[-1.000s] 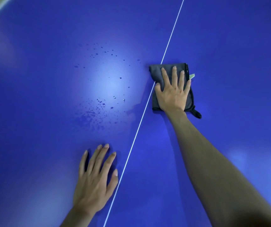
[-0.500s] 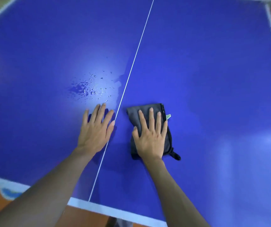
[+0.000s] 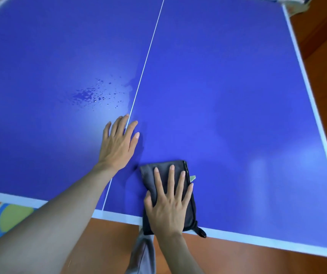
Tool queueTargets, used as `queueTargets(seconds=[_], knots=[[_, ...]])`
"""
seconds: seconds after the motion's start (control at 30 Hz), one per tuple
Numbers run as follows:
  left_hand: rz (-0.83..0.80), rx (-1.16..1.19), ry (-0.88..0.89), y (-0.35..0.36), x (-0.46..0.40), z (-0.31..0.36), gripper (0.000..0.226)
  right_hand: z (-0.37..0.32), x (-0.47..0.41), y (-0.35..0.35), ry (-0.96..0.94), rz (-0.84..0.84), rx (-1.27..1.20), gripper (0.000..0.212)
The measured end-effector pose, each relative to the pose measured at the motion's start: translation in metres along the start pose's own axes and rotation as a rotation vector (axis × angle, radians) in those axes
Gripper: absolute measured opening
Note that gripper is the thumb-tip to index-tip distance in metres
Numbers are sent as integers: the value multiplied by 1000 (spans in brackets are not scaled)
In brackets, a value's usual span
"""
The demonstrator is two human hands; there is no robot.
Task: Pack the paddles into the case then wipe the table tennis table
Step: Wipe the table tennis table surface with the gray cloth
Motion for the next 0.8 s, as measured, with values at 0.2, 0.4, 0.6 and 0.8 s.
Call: queueTargets(seconds=[0.2,0.4,0.6,0.8], knots=[[36,112,-44,21,-59,-6,46,7,-93,9,21,63,-6,67],[12,80,44,41,-92,-8,53,20,-227,18,33,82,5,67],[-29,87,49,44,-92,-11,54,32,-341,25,51,32,19,67],[-66,105,34,46,-91,-13,54,36,-431,30,73,-16,16,66]])
Point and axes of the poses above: each hand's wrist, its own x-axis away from the middle knuckle, its own y-axis out of the palm, z = x × y, the point moved 8 cm from there along -x, towards the middle knuckle, and after that the axes turned 4 degrees about z, right-handed, at the moved point
